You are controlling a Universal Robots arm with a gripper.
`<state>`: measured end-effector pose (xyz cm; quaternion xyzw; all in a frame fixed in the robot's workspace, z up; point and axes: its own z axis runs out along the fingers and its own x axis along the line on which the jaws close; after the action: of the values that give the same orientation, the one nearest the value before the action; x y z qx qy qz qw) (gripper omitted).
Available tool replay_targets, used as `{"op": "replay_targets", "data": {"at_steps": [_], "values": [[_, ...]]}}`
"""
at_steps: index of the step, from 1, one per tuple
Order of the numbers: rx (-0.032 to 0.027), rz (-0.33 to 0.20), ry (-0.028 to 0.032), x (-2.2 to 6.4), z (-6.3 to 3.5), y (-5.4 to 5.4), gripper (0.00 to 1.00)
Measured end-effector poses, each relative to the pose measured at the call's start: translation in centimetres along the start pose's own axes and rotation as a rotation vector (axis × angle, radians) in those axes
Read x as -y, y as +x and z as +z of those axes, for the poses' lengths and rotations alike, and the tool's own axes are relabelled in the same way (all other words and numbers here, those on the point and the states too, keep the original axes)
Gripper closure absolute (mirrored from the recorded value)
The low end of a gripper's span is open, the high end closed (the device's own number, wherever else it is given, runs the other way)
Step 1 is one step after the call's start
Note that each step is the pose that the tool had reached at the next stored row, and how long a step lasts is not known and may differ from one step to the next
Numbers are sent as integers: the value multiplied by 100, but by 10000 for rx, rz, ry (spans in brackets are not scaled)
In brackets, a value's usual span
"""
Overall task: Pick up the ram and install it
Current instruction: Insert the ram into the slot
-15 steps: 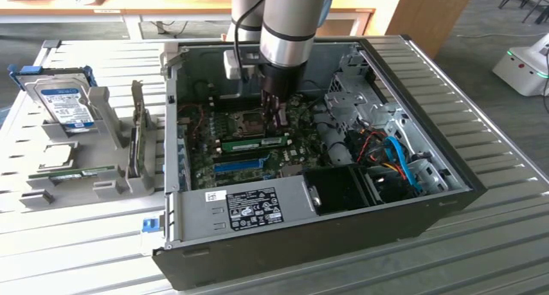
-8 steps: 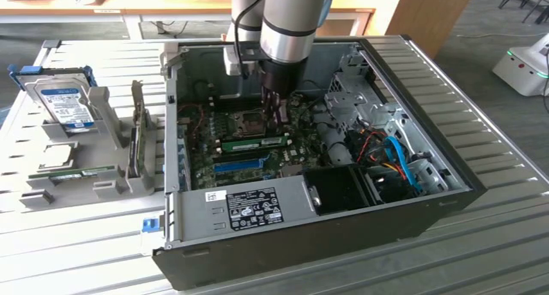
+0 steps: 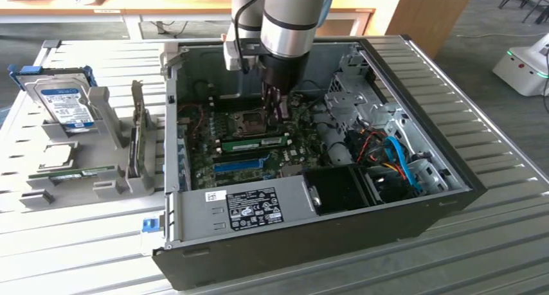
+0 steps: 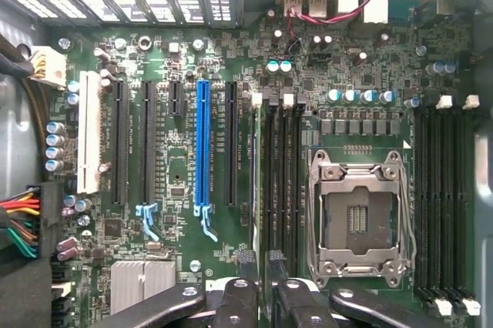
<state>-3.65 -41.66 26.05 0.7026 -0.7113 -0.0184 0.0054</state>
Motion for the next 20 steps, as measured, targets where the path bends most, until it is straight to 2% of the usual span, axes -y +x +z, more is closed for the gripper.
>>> {"op": "replay_targets", "data": {"at_steps": [20], "values": [[1, 0, 0, -9, -256, -5, 81]]}}
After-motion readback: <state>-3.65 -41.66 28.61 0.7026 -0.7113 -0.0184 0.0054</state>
